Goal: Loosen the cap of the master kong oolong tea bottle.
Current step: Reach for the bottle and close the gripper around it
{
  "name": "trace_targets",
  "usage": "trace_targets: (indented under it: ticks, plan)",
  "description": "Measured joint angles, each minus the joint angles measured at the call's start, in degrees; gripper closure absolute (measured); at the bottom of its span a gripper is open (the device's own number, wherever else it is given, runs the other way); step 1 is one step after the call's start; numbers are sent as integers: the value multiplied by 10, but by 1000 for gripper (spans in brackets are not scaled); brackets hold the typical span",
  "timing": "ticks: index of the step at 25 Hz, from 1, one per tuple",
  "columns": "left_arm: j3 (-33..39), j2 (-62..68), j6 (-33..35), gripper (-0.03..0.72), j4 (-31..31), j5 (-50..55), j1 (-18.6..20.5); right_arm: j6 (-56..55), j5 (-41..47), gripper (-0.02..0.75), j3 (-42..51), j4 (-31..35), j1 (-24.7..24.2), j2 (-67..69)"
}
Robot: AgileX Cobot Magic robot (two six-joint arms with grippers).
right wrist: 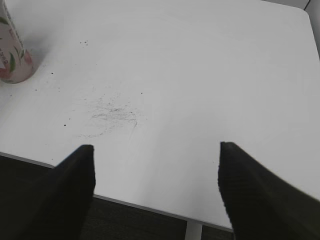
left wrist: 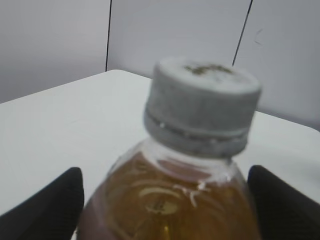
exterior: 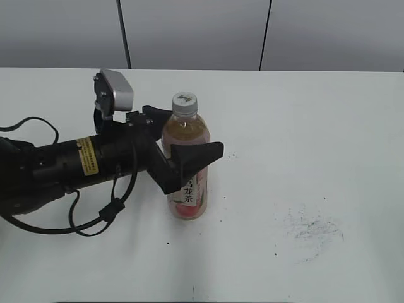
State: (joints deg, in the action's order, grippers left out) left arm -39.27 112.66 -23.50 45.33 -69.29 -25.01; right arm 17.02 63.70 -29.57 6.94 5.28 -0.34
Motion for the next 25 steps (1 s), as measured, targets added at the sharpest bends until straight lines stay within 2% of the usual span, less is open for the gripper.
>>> trace_targets:
  ticks: [6, 9, 11, 25]
  plan:
    - [-17, 15, 5, 112, -8, 0, -17, 0, 0, 160, 0, 0, 0, 0]
    - [-17, 15, 16, 169, -10, 0, -17, 0, 0, 160, 0, 0, 0, 0]
    - [-17, 15, 27, 236, -11, 0, -18, 0, 0, 160, 0, 0, 0, 0]
    - [-17, 15, 34, 241, -11, 1, -18, 0, 0, 160, 0, 0, 0, 0]
